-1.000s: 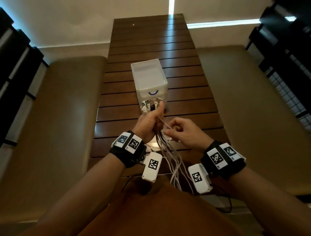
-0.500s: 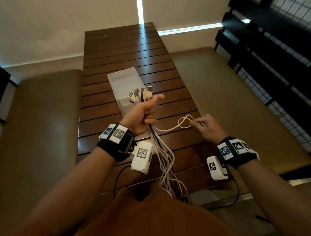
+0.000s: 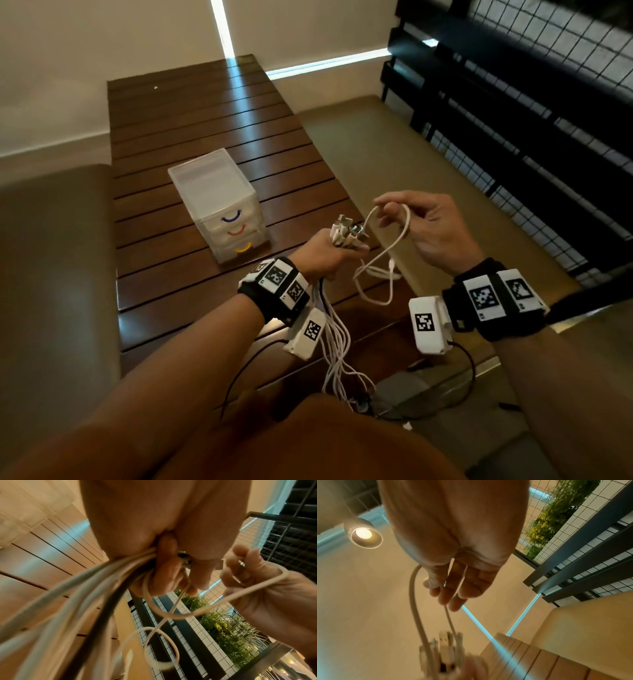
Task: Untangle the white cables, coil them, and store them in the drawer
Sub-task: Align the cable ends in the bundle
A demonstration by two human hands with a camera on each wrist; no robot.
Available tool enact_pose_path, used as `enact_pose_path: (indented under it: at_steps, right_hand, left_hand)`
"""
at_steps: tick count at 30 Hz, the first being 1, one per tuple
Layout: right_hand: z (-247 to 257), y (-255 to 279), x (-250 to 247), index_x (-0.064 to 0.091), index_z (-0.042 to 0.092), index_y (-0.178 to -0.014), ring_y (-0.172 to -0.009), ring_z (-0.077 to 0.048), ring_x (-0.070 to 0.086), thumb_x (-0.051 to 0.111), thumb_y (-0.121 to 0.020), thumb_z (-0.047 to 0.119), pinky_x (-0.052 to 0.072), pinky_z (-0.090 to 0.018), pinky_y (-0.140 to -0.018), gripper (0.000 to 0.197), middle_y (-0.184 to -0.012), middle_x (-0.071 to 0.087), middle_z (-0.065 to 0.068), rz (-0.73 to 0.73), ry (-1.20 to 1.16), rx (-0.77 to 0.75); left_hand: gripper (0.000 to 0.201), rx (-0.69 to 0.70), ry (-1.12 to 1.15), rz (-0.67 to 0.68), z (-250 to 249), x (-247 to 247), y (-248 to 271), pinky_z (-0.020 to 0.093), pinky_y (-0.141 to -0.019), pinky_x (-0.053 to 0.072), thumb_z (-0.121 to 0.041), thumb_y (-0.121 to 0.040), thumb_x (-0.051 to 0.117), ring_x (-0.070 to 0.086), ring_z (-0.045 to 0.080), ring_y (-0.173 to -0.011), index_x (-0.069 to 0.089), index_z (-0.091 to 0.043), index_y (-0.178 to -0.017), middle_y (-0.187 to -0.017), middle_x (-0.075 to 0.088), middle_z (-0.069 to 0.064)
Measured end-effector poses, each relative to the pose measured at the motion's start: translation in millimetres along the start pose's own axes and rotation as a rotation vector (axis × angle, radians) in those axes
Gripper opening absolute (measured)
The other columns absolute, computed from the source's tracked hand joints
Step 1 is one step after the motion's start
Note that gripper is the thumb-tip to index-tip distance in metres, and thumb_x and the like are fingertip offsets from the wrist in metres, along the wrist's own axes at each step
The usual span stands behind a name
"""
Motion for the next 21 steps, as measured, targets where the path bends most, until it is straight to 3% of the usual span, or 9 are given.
enact_pose_path:
  at_steps: [5,8,10,12,14,16,17,19,21]
  right_hand:
    - [14,4,-50,0.069,0.023,-0.093,-0.083,-0.013,0.066,0.064,-0.089,0.002,0.052,-0.019,-0.067,0.022,-0.091,0.07,0.006,-0.26,0.025,-0.073]
    - [-5,12,-68,0.068,0.022,-0.086,-0.084,-0.002,0.057,0.056,-0.091,0.001,0.042,-0.003,-0.074,0.025,-0.1,0.064,-0.003,-0.339,0.306,0.098]
    - [-5,18,-70,0.066,0.022,-0.093,-0.097,-0.003,0.048,0.051,-0.089,0.001,0.029,0.004,-0.081,0.026,-0.113,0.055,0.0,-0.358,0.52,0.134]
    - [0,15,-44,0.063,0.023,-0.115,-0.113,-0.003,0.043,0.053,-0.09,0.006,0.026,-0.006,-0.096,0.032,-0.123,0.049,0.005,-0.189,0.6,0.081]
    - [-15,15,-3,0.057,0.023,-0.129,-0.12,-0.008,0.046,0.055,-0.094,0.019,0.034,-0.025,-0.105,0.035,-0.127,0.054,0.006,0.117,0.709,0.103]
    - [-35,21,17,0.065,0.025,-0.116,-0.102,-0.012,0.057,0.052,-0.097,0.03,0.041,-0.036,-0.096,0.024,-0.102,0.064,0.009,0.305,0.861,0.18]
    - [-39,21,16,0.068,0.026,-0.105,-0.086,-0.009,0.058,0.05,-0.098,0.032,0.041,-0.036,-0.086,0.021,-0.084,0.061,0.014,0.299,0.881,0.191]
    - [-35,19,-6,0.068,0.025,-0.093,-0.07,-0.006,0.053,0.048,-0.099,0.029,0.038,-0.032,-0.073,0.021,-0.073,0.057,0.014,0.112,0.797,0.152]
    - [-27,20,-49,0.067,0.02,-0.09,-0.072,-0.013,0.056,0.048,-0.099,0.023,0.042,-0.031,-0.068,0.021,-0.078,0.062,0.006,-0.206,0.64,0.105]
  left_hand:
    - [0.007,-0.096,0.12,-0.078,19,-6,-5,0.024,-0.049,0.039,-0.014,-0.085,0.07,0.05,0.006,-0.053,0.067,-0.02,-0.082,-0.07,0.062,-0.006]
    - [0.004,-0.02,0.041,-0.166,13,-19,-3,0.022,-0.047,0.042,-0.018,-0.084,0.072,0.053,0.0,-0.05,0.07,-0.021,-0.085,-0.073,0.064,-0.004]
    - [0.005,0.025,-0.026,-0.156,5,-19,0,0.016,-0.045,0.04,-0.018,-0.085,0.072,0.054,-0.005,-0.047,0.07,-0.016,-0.089,-0.066,0.063,-0.01]
    - [0.004,0.072,-0.074,-0.108,-4,-12,2,0.011,-0.044,0.038,-0.015,-0.087,0.07,0.051,-0.006,-0.044,0.069,-0.012,-0.088,-0.053,0.059,-0.016]
    - [0.005,0.132,-0.131,-0.067,-15,-4,4,0.007,-0.043,0.035,-0.012,-0.088,0.068,0.049,-0.007,-0.042,0.068,-0.007,-0.087,-0.049,0.055,-0.016]
    - [0.006,0.161,-0.141,-0.053,-23,2,7,0.009,-0.041,0.033,-0.009,-0.089,0.067,0.046,-0.006,-0.04,0.069,-0.007,-0.083,-0.053,0.053,-0.013]
    - [0.011,0.163,-0.146,-0.046,-24,4,7,0.011,-0.042,0.034,-0.009,-0.089,0.067,0.045,-0.004,-0.04,0.068,-0.011,-0.078,-0.053,0.054,-0.013]
    - [0.022,0.132,-0.167,-0.03,-20,5,7,0.015,-0.041,0.034,-0.012,-0.09,0.066,0.042,-0.001,-0.041,0.064,-0.02,-0.07,-0.05,0.052,-0.013]
    - [0.016,0.076,-0.18,-0.023,-11,2,4,0.019,-0.04,0.035,-0.016,-0.09,0.067,0.041,0.005,-0.044,0.066,-0.021,-0.074,-0.052,0.052,-0.012]
Point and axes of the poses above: each hand's wrist, its own y-axis away from the middle knuckle, its own x-axis out of the palm, z = x × y, the point moved 9 cm from there along -y, towards the middle knuckle
